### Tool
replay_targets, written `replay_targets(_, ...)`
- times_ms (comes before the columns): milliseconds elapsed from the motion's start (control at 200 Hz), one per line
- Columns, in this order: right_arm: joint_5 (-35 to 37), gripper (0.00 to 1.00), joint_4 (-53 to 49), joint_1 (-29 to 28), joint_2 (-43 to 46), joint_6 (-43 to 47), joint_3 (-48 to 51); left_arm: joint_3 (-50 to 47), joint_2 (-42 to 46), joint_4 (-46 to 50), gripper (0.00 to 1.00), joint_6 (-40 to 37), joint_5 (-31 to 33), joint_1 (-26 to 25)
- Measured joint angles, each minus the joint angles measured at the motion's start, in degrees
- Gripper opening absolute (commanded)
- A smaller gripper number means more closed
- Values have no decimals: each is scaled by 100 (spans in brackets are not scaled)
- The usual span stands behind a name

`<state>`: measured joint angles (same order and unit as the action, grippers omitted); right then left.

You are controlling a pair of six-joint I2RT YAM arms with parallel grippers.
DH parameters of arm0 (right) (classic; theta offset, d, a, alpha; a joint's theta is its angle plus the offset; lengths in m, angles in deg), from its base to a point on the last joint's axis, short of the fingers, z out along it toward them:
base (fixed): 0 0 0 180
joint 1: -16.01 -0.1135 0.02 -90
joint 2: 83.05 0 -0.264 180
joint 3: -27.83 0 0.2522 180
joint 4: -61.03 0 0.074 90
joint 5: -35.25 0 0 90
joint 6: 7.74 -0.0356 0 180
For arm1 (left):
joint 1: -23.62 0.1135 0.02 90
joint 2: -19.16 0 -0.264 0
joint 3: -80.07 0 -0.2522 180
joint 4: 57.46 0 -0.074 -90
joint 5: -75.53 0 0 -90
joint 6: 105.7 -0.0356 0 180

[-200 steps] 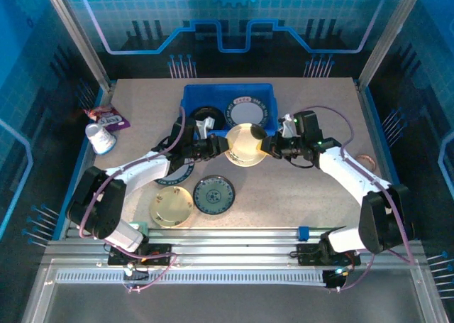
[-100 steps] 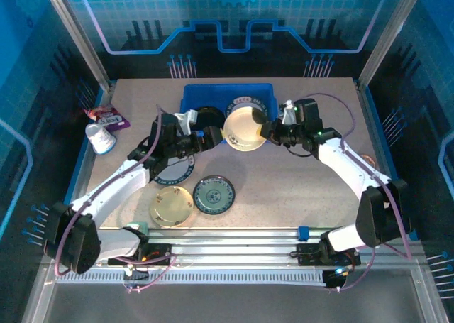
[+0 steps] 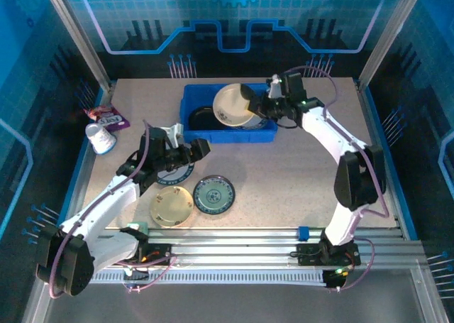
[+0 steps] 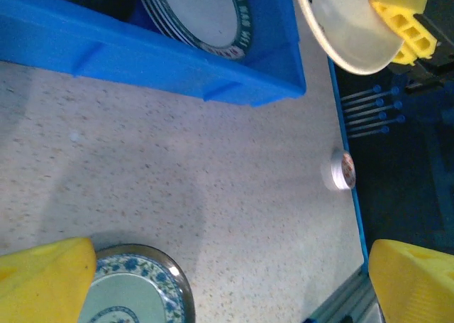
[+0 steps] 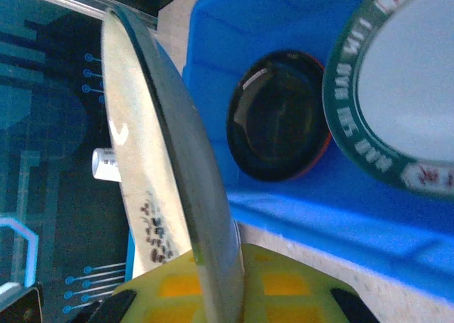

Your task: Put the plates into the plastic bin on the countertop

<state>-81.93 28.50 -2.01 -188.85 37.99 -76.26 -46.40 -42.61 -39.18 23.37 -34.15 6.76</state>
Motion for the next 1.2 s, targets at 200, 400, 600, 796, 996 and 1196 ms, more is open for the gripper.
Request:
replay_targets(200,26,0,-254,-101,-1241,-24,-1296,-50,153,0,99,0,-74,442)
replay_targets(400,129,0,-595,-258,-2243,-22,-2387,-50,146,-4,99,-2,-221,767)
replay_targets(600,170,0,-929,-483,-3023,33,-3364,-50,0,-13,99,0,-330,782)
replay_targets(796,289,0,-1215,-658,-3543,87,-3834,-50,-15,-24,99,-2,-332,782)
replay_targets(996,415,0,-1530,-734,-3987,114,-4389,-48,-190,-46,99,-2,-358,782)
replay_targets(1196,474,0,-1786,-798,-4328,155,-4940,-11,-345,-46,99,-2,-376,782)
